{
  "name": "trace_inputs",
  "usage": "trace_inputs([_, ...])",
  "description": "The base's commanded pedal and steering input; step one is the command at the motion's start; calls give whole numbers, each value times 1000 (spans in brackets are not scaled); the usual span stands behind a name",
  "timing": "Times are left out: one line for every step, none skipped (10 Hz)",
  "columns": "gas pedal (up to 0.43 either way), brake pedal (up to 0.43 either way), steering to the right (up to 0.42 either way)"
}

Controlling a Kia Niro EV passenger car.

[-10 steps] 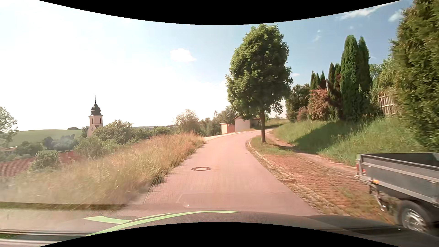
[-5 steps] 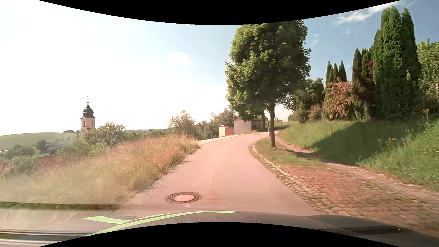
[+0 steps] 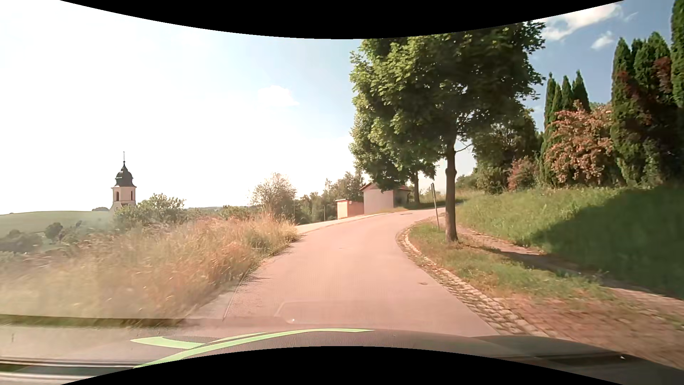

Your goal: Follow the waypoints while adhering to traffic rules and regulations

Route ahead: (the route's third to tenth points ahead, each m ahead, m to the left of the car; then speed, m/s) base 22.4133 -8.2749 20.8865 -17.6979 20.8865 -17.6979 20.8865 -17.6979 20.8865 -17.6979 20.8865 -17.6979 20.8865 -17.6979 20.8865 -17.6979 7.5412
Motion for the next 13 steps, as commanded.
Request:
trace_inputs([0, 0, 22])
trace_inputs([0, 0, 24])
trace_inputs([0, 0, 27])
trace_inputs([0, 0, 30])
trace_inputs([0, 0, 32])
trace_inputs([0, 0, 35])
trace_inputs([0, 0, 40])
trace_inputs([0, 0, 53])
trace_inputs([0, 0, 70])
trace_inputs([0, 0, 86])
trace_inputs([0, 0, 96])
trace_inputs([0, 0, 104])
trace_inputs([0, 0, 112])
